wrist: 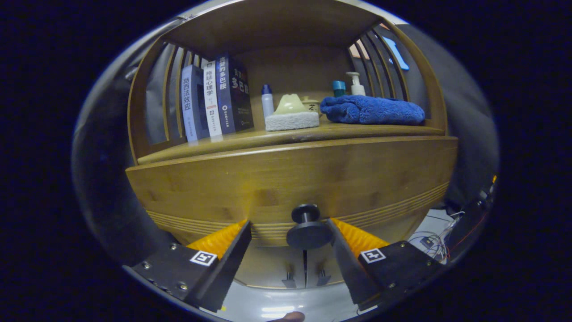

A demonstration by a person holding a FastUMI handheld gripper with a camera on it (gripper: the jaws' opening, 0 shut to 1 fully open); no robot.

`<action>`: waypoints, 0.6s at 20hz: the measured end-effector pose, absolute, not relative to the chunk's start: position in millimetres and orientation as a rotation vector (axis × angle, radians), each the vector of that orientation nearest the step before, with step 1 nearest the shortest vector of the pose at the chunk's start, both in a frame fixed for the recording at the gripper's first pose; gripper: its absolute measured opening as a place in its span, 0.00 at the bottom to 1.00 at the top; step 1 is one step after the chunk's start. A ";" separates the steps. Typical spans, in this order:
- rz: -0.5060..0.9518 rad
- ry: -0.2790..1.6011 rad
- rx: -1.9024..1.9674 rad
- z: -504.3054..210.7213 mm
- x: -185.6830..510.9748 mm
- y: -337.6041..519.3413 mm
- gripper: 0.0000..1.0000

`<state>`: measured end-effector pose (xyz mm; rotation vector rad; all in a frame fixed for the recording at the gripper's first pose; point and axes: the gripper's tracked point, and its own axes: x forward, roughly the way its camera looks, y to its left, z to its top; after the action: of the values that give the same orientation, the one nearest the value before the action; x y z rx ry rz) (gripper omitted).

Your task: Pull open the drawer, take out the items inside it, and place them on the countertop above the cabinet.

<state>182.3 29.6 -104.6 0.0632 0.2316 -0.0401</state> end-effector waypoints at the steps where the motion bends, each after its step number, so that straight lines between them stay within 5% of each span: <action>1: -0.041 0.230 0.062 -104.7 184.3 29.7 1.00; 12: -0.053 0.253 0.048 -110.3 196.0 26.5 1.00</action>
<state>196.0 26.5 -110.3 0.0480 0.2525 -0.0530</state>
